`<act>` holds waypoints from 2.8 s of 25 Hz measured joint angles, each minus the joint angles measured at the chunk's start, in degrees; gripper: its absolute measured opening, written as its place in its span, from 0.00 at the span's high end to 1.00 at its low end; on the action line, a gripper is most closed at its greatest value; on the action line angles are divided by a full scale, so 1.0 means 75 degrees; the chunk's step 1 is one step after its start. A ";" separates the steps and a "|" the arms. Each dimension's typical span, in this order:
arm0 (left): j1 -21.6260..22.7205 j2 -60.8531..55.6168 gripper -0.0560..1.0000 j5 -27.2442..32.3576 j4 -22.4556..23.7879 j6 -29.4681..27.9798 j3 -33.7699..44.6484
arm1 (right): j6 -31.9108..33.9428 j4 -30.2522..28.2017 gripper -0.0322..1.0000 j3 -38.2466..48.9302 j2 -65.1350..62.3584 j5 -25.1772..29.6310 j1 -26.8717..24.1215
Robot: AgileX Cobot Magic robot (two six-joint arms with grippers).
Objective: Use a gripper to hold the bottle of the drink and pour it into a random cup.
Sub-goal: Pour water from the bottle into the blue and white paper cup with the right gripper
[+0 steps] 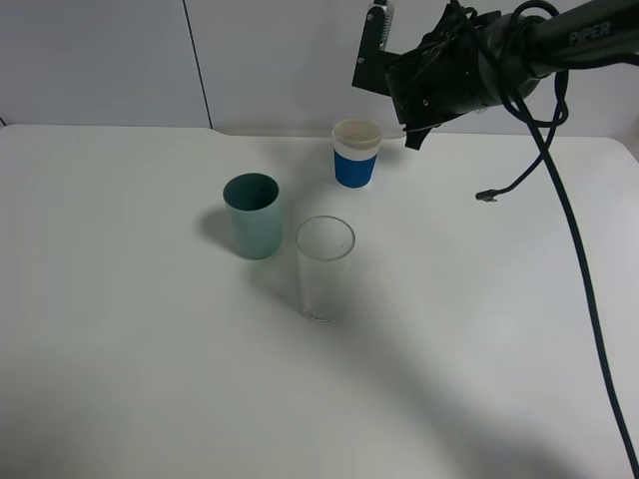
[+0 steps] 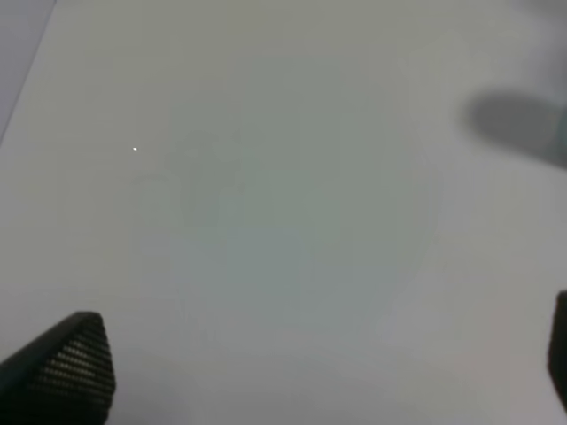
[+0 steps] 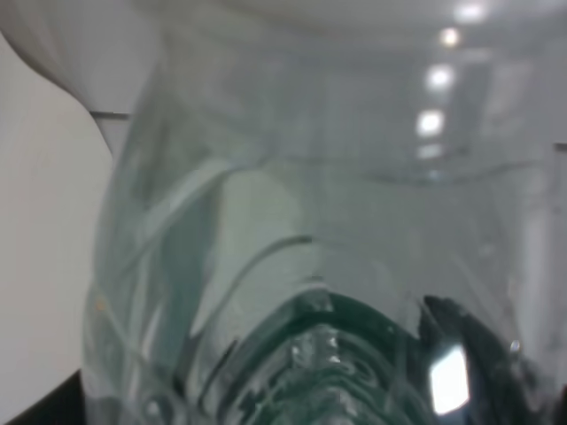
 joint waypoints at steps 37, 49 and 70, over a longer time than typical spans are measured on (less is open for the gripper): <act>0.0000 0.0000 0.01 0.0000 0.0000 0.0000 0.0000 | -0.0076 -0.0649 0.43 0.0000 0.0534 0.1084 0.0313; 0.0000 0.0000 0.01 0.0000 0.0000 0.0000 0.0000 | -0.0412 -0.0709 0.43 0.0000 0.0534 0.1248 0.0345; 0.0000 0.0000 0.01 0.0000 0.0000 0.0000 0.0000 | -0.1018 -0.0715 0.43 0.0000 0.0534 0.1473 0.0385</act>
